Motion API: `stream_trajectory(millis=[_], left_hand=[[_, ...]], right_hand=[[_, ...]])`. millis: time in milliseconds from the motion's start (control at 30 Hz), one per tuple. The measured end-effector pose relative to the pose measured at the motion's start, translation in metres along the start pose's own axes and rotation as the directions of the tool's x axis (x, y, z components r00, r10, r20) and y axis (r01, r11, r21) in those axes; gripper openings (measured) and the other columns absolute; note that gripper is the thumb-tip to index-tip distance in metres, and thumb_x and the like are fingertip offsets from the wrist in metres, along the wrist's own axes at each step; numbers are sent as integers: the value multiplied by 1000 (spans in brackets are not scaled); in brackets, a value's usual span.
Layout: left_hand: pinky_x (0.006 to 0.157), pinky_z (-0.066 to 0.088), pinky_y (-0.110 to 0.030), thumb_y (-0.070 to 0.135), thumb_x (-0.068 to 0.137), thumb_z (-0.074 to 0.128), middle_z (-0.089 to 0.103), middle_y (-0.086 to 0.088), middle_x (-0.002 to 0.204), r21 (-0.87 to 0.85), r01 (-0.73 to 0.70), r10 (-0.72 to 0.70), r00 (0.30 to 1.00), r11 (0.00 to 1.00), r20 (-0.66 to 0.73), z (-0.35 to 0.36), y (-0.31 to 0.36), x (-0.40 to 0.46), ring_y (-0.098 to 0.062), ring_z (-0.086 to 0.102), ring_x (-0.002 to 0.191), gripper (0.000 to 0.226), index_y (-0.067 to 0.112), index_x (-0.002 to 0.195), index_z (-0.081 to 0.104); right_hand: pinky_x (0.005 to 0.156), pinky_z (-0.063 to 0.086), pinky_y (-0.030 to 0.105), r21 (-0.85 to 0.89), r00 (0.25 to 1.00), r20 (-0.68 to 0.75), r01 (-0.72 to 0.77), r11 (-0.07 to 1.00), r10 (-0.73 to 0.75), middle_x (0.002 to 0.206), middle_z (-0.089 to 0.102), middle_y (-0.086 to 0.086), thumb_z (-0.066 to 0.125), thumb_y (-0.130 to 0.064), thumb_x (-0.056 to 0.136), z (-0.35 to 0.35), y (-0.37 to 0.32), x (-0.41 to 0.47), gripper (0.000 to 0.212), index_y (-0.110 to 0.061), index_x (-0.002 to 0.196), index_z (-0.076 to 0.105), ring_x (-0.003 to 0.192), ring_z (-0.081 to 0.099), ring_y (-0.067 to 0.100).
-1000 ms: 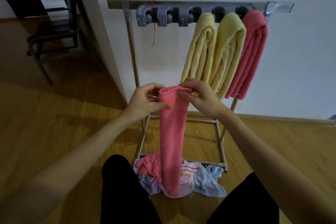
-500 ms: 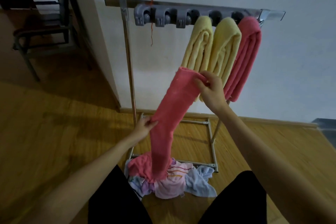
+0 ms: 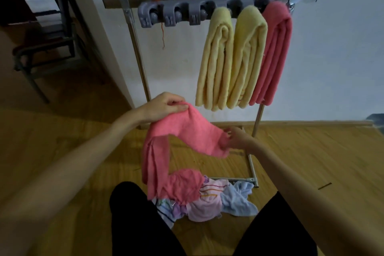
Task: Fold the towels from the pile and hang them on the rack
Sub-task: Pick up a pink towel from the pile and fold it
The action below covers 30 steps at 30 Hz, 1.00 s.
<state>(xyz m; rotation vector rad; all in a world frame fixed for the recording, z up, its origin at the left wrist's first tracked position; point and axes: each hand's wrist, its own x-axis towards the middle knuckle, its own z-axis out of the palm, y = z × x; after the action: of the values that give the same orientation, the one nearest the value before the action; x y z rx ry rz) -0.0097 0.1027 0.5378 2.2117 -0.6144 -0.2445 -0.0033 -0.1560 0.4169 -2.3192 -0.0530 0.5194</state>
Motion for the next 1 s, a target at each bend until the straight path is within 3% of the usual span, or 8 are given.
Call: stream_trajectory(millis=[100,233,300,467,700,800,867,1000], left_hand=[[65,40,-15,15,96,54,54,-13,74,85,2,-15,988,996,152,-6,18,-2,-7,50,70,24,-5,86,64],[68,44,-18,18,96,54,61,-11,81,157,-13,-22,975,987,223,-5,24,-5,-9,56,73,23,0,93,68],[72,47,-25,21,96,54,65,-13,87,159,-6,-27,978,987,204,-4,22,-8,-18,60,78,24,2,97,69],[62,44,-13,20,95,54,60,8,74,115,31,-53,981,993,187,-9,13,-16,2,57,67,17,19,86,68],[67,52,-25,33,86,62,65,-5,85,31,128,-131,985,991,111,-12,-3,-20,-15,65,75,28,8,96,68],[78,56,-29,33,82,65,68,-5,100,-6,130,-129,988,991,84,-18,-9,-23,-17,68,89,34,11,108,66],[72,56,-25,23,87,63,64,0,101,-47,118,-115,991,992,69,-23,-10,-27,-14,69,87,34,16,120,58],[79,55,-22,16,95,53,47,15,128,-88,46,-35,991,995,126,-29,-6,-34,-6,63,102,43,28,135,44]], right_hand=[[100,46,42,-143,979,49,202,969,-196,135,49,10,77,-15,69,5,-18,-2,76,-8,135,40,122,49,25],[98,46,36,469,868,13,433,770,-496,123,57,20,61,-8,64,10,-60,-26,63,-2,125,49,118,54,25],[90,48,37,581,832,24,439,685,-554,115,59,25,59,-9,68,13,-74,-33,52,0,119,54,109,58,29],[70,49,29,530,828,-30,488,694,-560,84,62,12,70,-8,84,19,-83,-34,15,3,91,62,79,59,18],[57,35,15,140,734,-112,679,721,-670,69,44,-8,60,-22,90,-11,-93,-31,21,-20,75,46,60,40,1],[57,34,16,78,733,-165,677,732,-660,68,41,-5,61,-21,89,-33,-85,-28,21,-14,75,47,60,37,2],[59,35,14,58,734,-209,669,741,-646,68,43,-7,58,-24,86,-47,-77,-25,16,-13,77,49,60,39,0],[64,38,15,-8,686,-221,710,704,-694,76,52,-3,54,0,89,-56,-61,-18,18,-15,97,48,68,49,4]])
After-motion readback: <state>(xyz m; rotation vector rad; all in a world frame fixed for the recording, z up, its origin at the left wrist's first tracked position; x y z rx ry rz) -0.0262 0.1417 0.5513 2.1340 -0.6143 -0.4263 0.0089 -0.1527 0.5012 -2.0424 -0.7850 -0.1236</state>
